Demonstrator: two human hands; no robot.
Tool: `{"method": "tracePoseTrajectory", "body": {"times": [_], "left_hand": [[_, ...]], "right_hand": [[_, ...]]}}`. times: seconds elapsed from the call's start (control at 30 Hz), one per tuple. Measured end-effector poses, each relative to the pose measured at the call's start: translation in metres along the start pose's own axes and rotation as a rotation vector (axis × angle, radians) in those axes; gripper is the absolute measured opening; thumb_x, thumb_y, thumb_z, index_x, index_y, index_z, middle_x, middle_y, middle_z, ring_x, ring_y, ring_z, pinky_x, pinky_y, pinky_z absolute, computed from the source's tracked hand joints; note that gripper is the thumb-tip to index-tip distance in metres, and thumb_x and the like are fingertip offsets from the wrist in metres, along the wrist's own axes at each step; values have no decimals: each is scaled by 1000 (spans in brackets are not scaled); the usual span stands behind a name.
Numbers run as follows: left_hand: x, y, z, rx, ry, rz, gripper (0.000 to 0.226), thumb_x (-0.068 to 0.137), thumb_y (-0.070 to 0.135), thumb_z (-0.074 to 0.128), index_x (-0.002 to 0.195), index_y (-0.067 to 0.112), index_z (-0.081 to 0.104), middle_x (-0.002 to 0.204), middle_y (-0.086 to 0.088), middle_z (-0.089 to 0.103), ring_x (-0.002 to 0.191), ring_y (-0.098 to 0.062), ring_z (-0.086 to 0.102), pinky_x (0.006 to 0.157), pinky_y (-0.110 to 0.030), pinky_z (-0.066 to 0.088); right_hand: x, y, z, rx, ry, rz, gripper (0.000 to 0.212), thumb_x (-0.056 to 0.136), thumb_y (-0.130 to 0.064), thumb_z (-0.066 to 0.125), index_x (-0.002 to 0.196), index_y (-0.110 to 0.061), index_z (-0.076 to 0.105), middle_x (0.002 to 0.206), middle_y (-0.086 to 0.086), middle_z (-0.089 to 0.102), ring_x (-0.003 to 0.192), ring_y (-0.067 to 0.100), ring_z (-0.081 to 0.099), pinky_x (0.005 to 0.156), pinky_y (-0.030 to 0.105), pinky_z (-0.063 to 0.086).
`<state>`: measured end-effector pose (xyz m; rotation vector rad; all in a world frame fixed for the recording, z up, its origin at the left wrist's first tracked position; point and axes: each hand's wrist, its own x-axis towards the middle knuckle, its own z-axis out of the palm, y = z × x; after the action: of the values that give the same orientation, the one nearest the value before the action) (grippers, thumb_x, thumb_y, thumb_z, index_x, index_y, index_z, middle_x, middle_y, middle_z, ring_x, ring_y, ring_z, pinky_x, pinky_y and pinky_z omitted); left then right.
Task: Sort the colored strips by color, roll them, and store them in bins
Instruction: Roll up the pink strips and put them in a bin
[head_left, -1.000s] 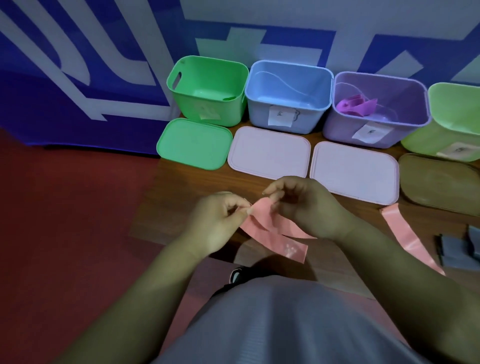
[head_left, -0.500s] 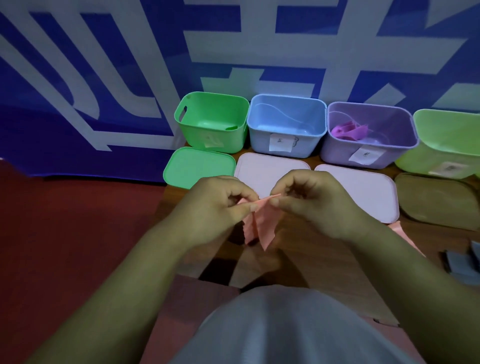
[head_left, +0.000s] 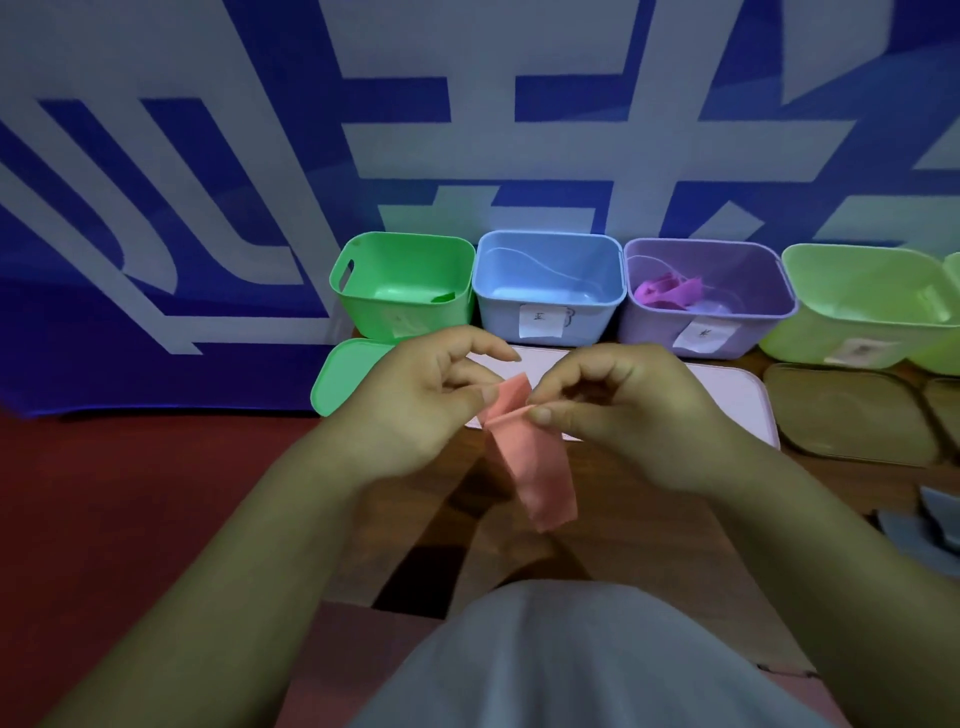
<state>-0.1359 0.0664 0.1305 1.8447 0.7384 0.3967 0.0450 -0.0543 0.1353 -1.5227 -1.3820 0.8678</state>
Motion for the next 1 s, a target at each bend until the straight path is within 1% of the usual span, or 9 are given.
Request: {"method": "tracePoseTrajectory", "body": {"times": [0.13,0.2,0.27,0.37,0.53,0.6,0.73,0.83,1.0], "left_hand": [[5,7,5,-24,-34,-11,30,95,4,62,112,28,65,86,-4,77,91,-44,65,90,-57,50],[7,8,5,-34,-48,-14,30,94,7,62,113,30,65,90,-5,77,86,-48,64,85,-57,51],[10,9,5,-39,-53,-21,29,95,8,63,114,30,65,90,-5,77,76,-37,61,75,-46,49],[14,12,9,-44,-54,-28,28,95,7,64,113,27,65,90,-1,78,77,-27,60,74,-36,46],[20,14,17,-59,-92,-23,27,95,3,61,110,25,62,91,0,78,80,-35,67,74,-45,50],[23,14,22,-70,-86,-13,26,95,1,59,107,25,62,88,-1,78,70,-18,63,71,-37,46],[29,14,38,-165,-31,-10,21,90,6,67,101,24,64,78,1,74,73,-15,62,73,-31,48],[36,11,57,-214,18,-3,24,88,-3,68,93,19,67,75,-3,71,72,-15,62,71,-24,49],[53,3,92,-194,61,-67,24,88,-3,67,83,20,69,70,-2,71,65,-11,61,67,-18,49]], "right_hand": [[5,7,1,-88,100,-73,16,77,-17,82,84,-31,76,96,-11,64,93,10,64,81,22,50],[5,11,0,-64,111,-68,17,76,-17,82,84,-32,76,103,-13,62,100,9,63,87,22,50],[6,13,0,-6,108,-51,16,77,-14,82,84,-28,78,106,-11,64,103,12,65,91,30,52],[6,13,-2,46,140,-27,11,79,-7,79,84,-17,78,98,-5,71,93,14,68,84,29,55],[3,16,-8,78,178,16,5,80,-8,78,84,-11,76,81,1,76,78,24,70,70,26,57],[2,19,-11,93,199,7,5,80,-6,78,83,-10,76,78,1,75,74,21,69,66,20,55],[0,32,-21,94,247,27,14,78,-9,80,86,-18,72,73,-5,69,59,6,59,57,12,45],[-3,46,-34,122,254,45,18,78,-10,81,88,-20,71,76,0,69,62,10,59,57,16,46],[-13,77,-63,161,278,141,12,82,-12,77,84,-23,72,81,5,73,79,31,69,72,36,56]]}}
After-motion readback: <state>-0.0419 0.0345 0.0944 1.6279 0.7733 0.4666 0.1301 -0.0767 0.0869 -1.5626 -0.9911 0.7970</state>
